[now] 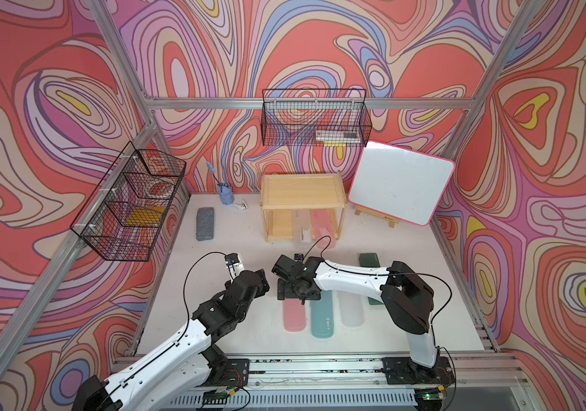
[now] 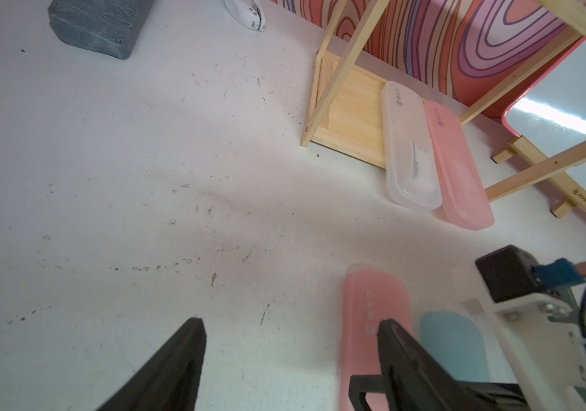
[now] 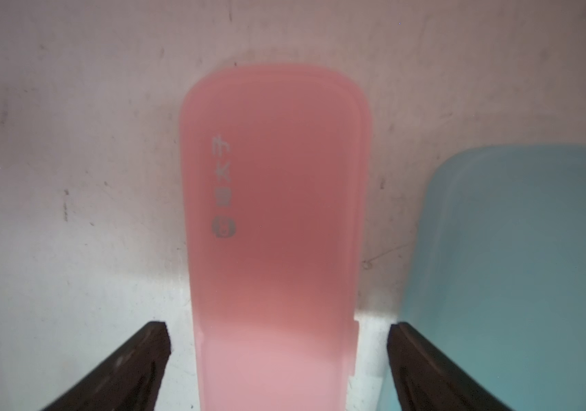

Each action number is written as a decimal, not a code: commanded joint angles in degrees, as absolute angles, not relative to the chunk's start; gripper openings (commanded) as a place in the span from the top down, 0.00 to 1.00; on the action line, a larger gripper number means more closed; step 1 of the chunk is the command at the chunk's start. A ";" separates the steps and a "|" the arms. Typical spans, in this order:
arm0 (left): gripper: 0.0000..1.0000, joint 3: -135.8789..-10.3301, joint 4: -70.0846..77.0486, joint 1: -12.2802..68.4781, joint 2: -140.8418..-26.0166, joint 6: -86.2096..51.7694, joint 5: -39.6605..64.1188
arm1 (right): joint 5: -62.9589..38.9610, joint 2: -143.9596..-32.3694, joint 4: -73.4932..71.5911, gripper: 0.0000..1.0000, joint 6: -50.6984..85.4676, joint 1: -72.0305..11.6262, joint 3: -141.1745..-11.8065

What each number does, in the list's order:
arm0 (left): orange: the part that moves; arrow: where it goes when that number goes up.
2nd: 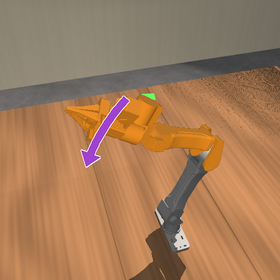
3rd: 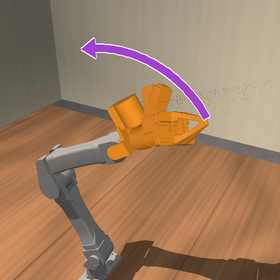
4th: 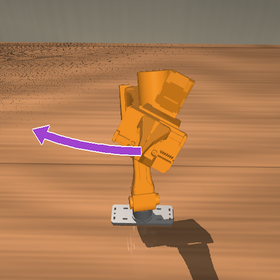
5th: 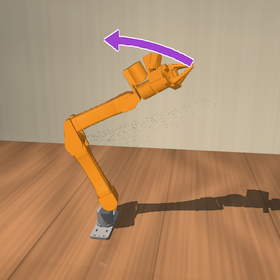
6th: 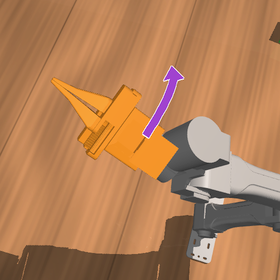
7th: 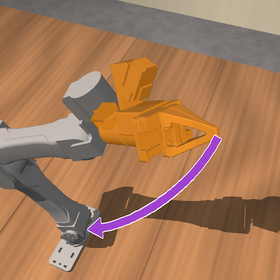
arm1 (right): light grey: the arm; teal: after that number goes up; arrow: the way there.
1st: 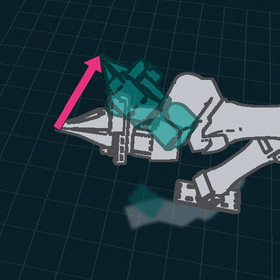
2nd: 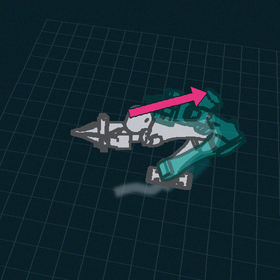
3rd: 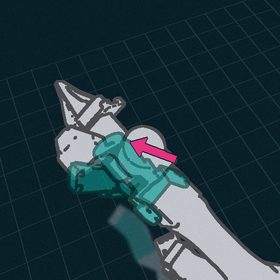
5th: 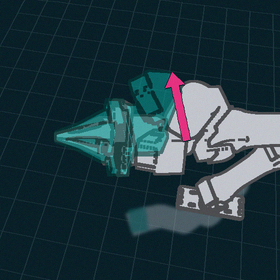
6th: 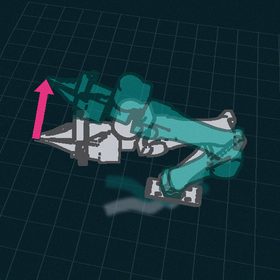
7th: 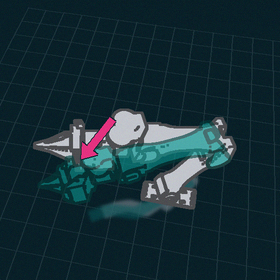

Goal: Remove the pencil cases from the shelf
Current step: Place the pencil case at the center of the board, then pick up the pencil case from the shelf.

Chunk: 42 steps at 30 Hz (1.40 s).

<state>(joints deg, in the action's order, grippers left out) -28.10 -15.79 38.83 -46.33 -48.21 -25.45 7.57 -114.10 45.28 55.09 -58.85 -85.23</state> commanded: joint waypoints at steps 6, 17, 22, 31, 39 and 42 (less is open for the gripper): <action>0.12 -39.88 -9.69 37.35 -61.22 -43.95 -18.01 | 24.11 -95.52 54.75 0.02 46.46 -55.52 -92.27; 0.00 -41.69 24.24 32.28 -84.50 -63.56 13.52 | 21.57 -79.97 48.97 0.02 38.34 -41.47 -85.16; 0.01 -44.38 30.60 29.85 -91.51 -66.48 16.33 | 20.01 -78.99 48.44 0.02 36.46 -39.79 -84.82; 0.00 -48.83 32.45 25.81 -101.57 -68.02 20.24 | 18.62 -77.06 47.72 0.02 35.25 -37.36 -82.88; 0.01 -52.34 33.30 25.07 -107.77 -68.33 21.30 | 18.87 -76.23 47.77 0.02 34.72 -36.41 -82.27; 0.03 -53.32 33.48 25.05 -109.78 -68.37 21.19 | 18.89 -76.34 47.77 0.02 34.43 -36.15 -82.44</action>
